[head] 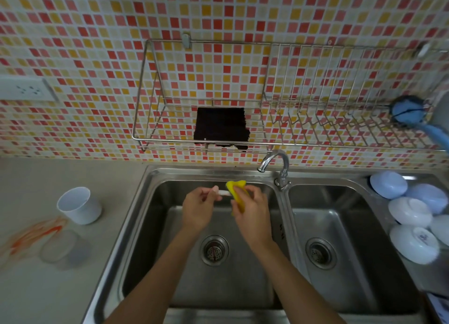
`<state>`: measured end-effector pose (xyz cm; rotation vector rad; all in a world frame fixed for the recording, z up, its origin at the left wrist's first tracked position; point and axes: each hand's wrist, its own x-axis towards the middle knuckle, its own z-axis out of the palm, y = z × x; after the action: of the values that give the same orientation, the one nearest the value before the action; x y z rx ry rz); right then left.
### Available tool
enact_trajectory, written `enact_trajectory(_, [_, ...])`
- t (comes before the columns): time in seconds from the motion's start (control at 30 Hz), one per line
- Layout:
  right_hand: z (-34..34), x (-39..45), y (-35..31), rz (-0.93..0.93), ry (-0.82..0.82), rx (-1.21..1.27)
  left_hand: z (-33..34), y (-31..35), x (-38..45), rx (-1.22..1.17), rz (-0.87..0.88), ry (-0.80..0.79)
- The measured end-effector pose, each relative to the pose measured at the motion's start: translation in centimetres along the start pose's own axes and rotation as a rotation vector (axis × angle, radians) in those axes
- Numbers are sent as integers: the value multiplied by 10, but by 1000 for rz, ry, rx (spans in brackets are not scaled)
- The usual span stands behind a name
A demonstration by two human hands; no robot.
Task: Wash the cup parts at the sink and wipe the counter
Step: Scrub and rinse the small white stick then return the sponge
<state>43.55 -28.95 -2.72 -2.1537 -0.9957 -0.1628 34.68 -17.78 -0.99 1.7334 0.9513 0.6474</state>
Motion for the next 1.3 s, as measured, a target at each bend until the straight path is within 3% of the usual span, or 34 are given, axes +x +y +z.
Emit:
enact_trajectory(0.27, [-3, 18, 16, -201, 29, -209, -4, 1, 4, 62, 16, -108])
enact_trajectory(0.47, [-9, 31, 19, -281, -46, -233, -13, 5, 4, 169, 234, -204])
enact_trajectory(0.67, [-6, 18, 10, -142, 42, -150, -10, 6, 12, 115, 153, -187])
enact_trajectory(0.8, [-1, 9, -5, -223, 0, -156, -2, 3, 12, 70, 103, -199])
enact_trajectory(0.93, [-5, 24, 14, -3, 38, -187, 1, 5, 12, 33, 67, -145])
enact_trajectory(1.1, [-3, 3, -11, -184, 36, -109, 2, 8, 12, 47, 108, -157])
enact_trajectory(1.23, [-5, 16, 3, -17, 84, -76, 6, 10, 10, 25, 80, -133])
enact_trajectory(1.3, [-5, 12, 3, -27, 89, -77, 5, 10, 10, 7, 72, -125])
